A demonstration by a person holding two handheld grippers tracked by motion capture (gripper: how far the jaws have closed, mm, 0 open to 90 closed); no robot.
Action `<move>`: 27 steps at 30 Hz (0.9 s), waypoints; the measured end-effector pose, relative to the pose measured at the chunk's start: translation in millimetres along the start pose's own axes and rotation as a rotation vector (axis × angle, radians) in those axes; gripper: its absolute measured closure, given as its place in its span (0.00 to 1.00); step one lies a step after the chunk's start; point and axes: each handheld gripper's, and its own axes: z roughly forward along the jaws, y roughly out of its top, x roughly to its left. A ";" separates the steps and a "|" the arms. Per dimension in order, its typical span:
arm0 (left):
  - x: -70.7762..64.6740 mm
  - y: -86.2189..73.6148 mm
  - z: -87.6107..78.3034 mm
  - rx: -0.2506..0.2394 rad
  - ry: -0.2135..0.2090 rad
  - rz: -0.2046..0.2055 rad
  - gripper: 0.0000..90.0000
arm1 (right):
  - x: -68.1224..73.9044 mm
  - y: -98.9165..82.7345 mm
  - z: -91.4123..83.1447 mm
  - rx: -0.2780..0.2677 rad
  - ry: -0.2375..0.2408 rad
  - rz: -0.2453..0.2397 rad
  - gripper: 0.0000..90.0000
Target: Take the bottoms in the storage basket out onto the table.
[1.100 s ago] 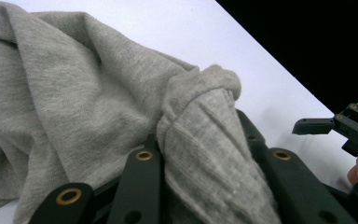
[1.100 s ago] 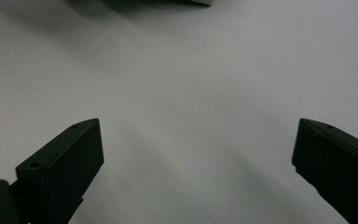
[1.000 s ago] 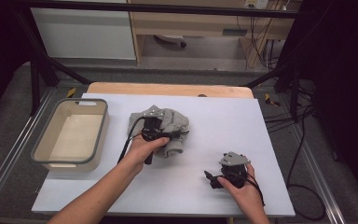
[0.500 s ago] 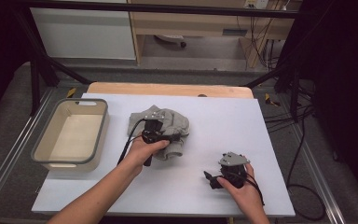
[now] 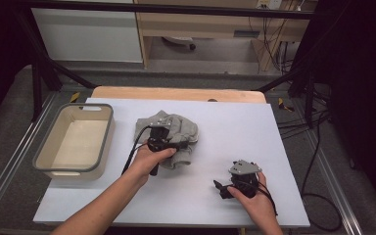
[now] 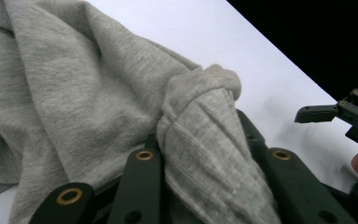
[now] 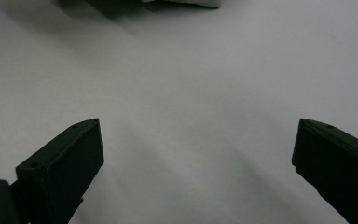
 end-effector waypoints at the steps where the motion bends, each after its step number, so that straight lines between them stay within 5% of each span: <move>1: -0.2 -0.3 0.4 0.001 0.001 0.002 0.77 | -0.1 0.2 0.1 -0.004 0.001 -0.003 0.03; 23: -9.7 -26.9 1.5 0.050 -0.008 0.049 0.77 | -4.0 0.8 -3.3 -0.020 -0.019 0.014 0.03; 27: -13.1 -25.4 -3.0 0.037 -0.020 0.041 0.63 | -4.8 0.5 -3.2 -0.018 -0.021 0.020 0.03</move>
